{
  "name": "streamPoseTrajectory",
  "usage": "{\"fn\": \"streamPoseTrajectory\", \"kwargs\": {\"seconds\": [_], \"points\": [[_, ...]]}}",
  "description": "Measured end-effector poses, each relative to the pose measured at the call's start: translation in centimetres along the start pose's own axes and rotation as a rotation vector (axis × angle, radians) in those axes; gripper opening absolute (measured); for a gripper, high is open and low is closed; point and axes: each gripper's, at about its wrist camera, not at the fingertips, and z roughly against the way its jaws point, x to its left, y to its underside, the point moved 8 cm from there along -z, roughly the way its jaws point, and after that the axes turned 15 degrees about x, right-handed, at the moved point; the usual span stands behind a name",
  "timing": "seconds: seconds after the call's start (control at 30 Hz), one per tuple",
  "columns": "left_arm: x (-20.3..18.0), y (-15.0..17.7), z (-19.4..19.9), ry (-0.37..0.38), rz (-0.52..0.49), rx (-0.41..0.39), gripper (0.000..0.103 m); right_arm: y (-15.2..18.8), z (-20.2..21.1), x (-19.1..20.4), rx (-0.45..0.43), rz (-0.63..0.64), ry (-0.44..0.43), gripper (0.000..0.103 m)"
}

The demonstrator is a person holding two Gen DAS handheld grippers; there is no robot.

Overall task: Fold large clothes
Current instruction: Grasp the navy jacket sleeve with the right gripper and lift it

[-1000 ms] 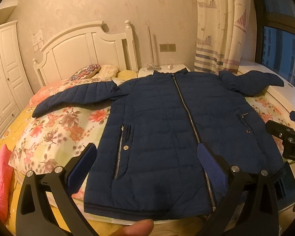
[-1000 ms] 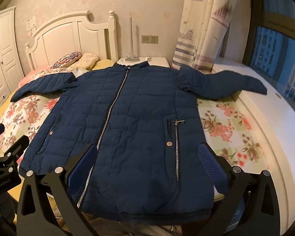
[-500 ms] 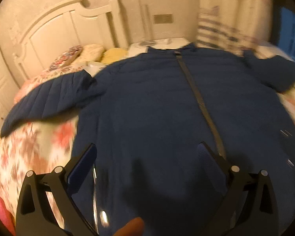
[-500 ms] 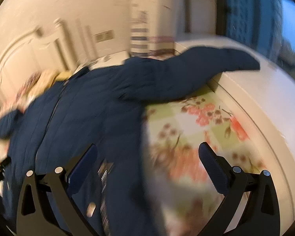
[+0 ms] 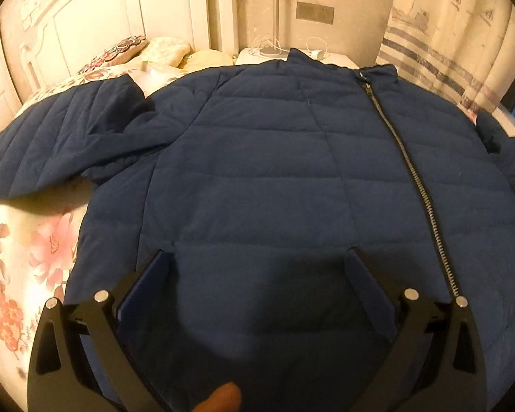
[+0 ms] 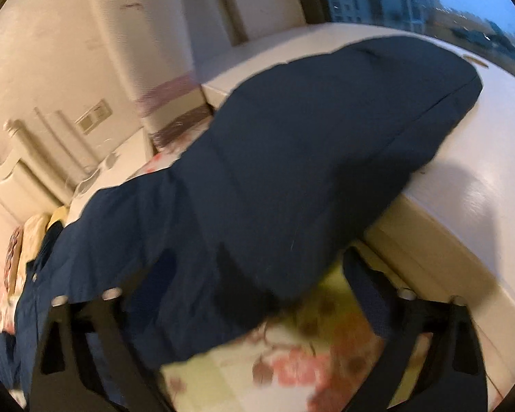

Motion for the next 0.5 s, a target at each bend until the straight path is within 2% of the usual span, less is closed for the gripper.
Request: {"fn": "streamPoseTrajectory", "kwargs": {"seconds": [0.07,0.1,0.13,0.2,0.3,0.4,0.43,0.5], "points": [[-0.1,0.1,-0.1,-0.014,-0.006,0.003,0.101,-0.5,0.2,0.7,-0.03,0.006,-0.052,0.043],[-0.1,0.1,-0.1,-0.016,-0.007,0.005,0.101,-0.7,1.2,1.5,-0.076,0.026,-0.052,0.038],[-0.1,0.1,-0.1,-0.016,-0.007,0.006,0.101,-0.8,2.2,2.5,-0.119,0.059,-0.046,0.038],[0.0,0.2,-0.1,-0.015,-0.006,0.007,0.101,-0.5,5.2,7.1,-0.215,0.211,-0.015,0.037],[0.1,0.1,-0.1,-0.009,-0.006,0.009,0.101,2.1,8.1,15.8,-0.262,0.46,-0.041,0.037],[0.1,0.0,-0.2,-0.004,-0.009,0.013,0.101,7.3,9.0,25.0,-0.251,0.736,-0.11,0.037],[0.1,-0.1,-0.2,-0.003,-0.01,0.013,0.101,8.7,9.0,26.7,-0.239,0.786,-0.128,0.037],[0.2,-0.1,-0.1,0.003,-0.012,0.014,0.101,13.3,7.2,31.1,-0.144,0.917,-0.182,0.041]]}}
